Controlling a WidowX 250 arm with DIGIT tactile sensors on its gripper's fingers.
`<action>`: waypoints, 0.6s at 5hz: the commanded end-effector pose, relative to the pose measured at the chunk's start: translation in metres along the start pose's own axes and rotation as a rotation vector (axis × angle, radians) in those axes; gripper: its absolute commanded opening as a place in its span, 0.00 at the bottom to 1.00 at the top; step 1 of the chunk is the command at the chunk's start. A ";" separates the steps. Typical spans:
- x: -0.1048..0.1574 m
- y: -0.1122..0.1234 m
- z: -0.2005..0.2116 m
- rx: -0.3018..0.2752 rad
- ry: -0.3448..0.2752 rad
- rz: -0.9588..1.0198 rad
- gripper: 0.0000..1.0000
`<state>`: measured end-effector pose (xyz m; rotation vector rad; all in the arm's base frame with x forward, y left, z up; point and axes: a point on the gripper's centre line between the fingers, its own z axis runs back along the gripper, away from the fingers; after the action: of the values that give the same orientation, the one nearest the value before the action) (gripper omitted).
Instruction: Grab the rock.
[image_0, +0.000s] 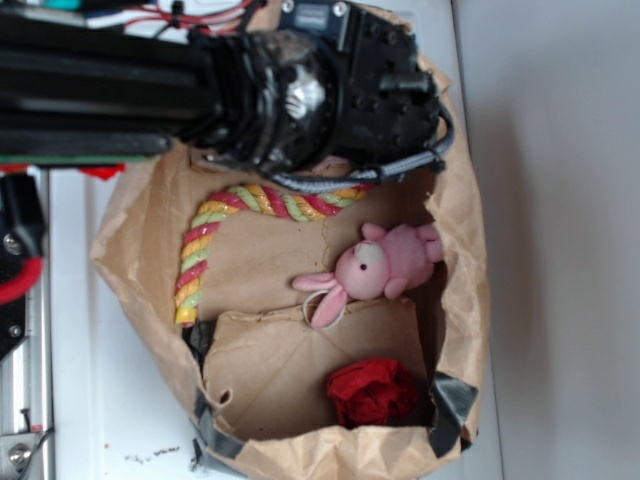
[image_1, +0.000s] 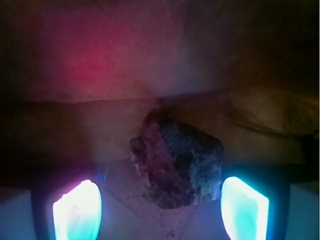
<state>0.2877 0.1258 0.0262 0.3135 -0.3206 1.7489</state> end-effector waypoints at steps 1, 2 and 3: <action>-0.002 0.012 0.003 -0.043 0.003 -0.015 1.00; -0.003 0.013 0.003 -0.064 0.008 -0.017 0.00; -0.003 0.013 0.005 -0.073 0.013 -0.014 0.00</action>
<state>0.2814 0.1171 0.0176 0.2699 -0.3423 1.7265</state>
